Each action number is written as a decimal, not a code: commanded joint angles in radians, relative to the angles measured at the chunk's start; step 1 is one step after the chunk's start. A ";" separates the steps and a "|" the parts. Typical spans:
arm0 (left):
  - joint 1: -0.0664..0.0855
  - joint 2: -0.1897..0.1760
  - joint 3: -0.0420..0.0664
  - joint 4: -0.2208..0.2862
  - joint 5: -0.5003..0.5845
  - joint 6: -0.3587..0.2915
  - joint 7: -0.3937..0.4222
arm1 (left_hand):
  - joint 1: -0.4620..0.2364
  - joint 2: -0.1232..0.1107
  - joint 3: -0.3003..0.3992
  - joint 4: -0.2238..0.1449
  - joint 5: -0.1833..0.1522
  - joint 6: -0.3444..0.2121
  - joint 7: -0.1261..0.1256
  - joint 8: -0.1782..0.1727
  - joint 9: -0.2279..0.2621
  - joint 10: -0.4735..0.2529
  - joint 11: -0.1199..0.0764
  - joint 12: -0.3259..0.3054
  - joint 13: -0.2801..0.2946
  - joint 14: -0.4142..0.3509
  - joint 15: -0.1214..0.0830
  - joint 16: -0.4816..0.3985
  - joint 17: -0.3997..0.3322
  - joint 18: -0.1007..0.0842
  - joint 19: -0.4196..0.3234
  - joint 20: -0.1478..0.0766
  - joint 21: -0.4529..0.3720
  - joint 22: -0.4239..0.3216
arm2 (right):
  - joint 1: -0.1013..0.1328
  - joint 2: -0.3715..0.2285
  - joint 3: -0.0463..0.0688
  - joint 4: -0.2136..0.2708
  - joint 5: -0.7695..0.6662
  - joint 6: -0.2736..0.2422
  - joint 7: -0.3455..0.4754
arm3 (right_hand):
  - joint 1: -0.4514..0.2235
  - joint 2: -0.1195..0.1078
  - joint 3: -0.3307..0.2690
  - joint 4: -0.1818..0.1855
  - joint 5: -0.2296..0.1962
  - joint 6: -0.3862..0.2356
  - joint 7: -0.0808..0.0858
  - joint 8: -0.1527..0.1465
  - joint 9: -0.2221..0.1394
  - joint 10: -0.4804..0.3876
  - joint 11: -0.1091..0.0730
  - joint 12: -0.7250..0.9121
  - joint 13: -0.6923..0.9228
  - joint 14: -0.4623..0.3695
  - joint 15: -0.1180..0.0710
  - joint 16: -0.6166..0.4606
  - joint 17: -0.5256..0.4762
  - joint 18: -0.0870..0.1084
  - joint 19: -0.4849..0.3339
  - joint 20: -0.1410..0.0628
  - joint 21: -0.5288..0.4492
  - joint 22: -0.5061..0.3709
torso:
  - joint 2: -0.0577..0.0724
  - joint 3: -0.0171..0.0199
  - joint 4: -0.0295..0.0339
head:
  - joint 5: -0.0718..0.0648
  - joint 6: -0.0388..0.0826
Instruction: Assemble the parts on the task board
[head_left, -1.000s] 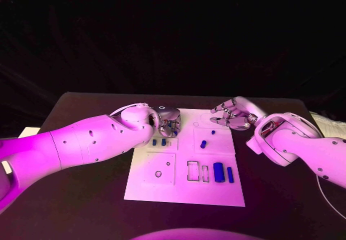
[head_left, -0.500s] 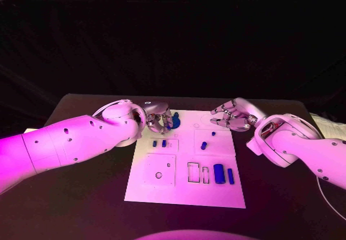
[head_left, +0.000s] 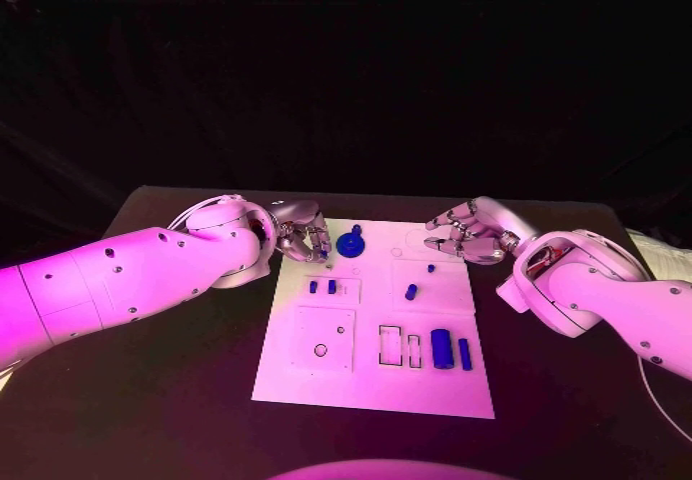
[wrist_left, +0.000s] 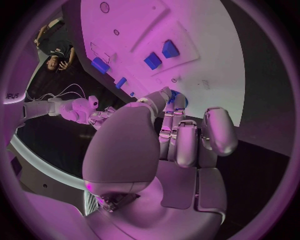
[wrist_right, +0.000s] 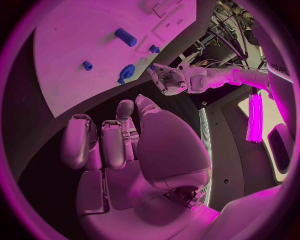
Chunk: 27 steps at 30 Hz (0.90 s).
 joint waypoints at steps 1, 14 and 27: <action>0.000 0.006 -0.001 -0.005 0.011 0.041 -0.007 | -0.007 0.000 -0.003 0.001 -0.001 -0.001 0.004 -0.004 -0.001 0.000 0.004 -0.004 -0.002 0.044 0.007 -0.002 -0.001 -0.019 -0.002 0.007 0.004 0.001 | -0.001 0.002 0.000 -0.001 -0.002 0.009 0.008 | 0.001 0.007 -0.001 0.005 0.005 0.008 0.002 0.002 0.001 -0.007 -0.001 0.003 -0.001 0.043 0.002 -0.003 0.001 0.017 -0.006 -0.001 -0.005 0.000 | 0.001 -0.0020 -0.0020 | 0.002 -0.001; -0.003 0.032 -0.010 -0.031 -0.011 0.014 -0.009 | -0.008 0.001 -0.003 0.001 -0.001 0.001 0.003 -0.004 -0.001 0.004 0.002 -0.005 -0.001 0.044 0.007 -0.002 -0.002 -0.018 -0.002 0.007 0.005 0.002 | -0.002 0.004 0.000 -0.001 -0.002 0.009 0.008 | 0.002 0.007 0.000 0.006 0.009 0.008 0.002 0.002 0.001 -0.007 -0.001 0.003 -0.001 0.043 0.002 -0.004 0.001 0.017 -0.006 -0.001 -0.005 0.000 | 0.001 0.0007 -0.0020 | 0.001 -0.004; -0.004 0.061 -0.021 -0.057 -0.064 0.035 -0.021 | -0.008 0.001 -0.003 0.001 -0.001 0.002 0.002 -0.004 -0.001 0.006 0.002 -0.005 0.000 0.044 0.006 -0.002 -0.002 -0.018 -0.002 0.007 0.004 0.002 | -0.002 0.005 0.000 -0.001 -0.002 0.009 0.008 | 0.002 0.007 0.000 0.006 0.009 0.008 0.002 0.002 0.001 -0.007 -0.001 0.003 -0.001 0.043 0.002 -0.004 0.001 0.017 -0.006 -0.001 -0.005 0.000 | 0.002 0.0000 -0.0026 | -0.002 -0.007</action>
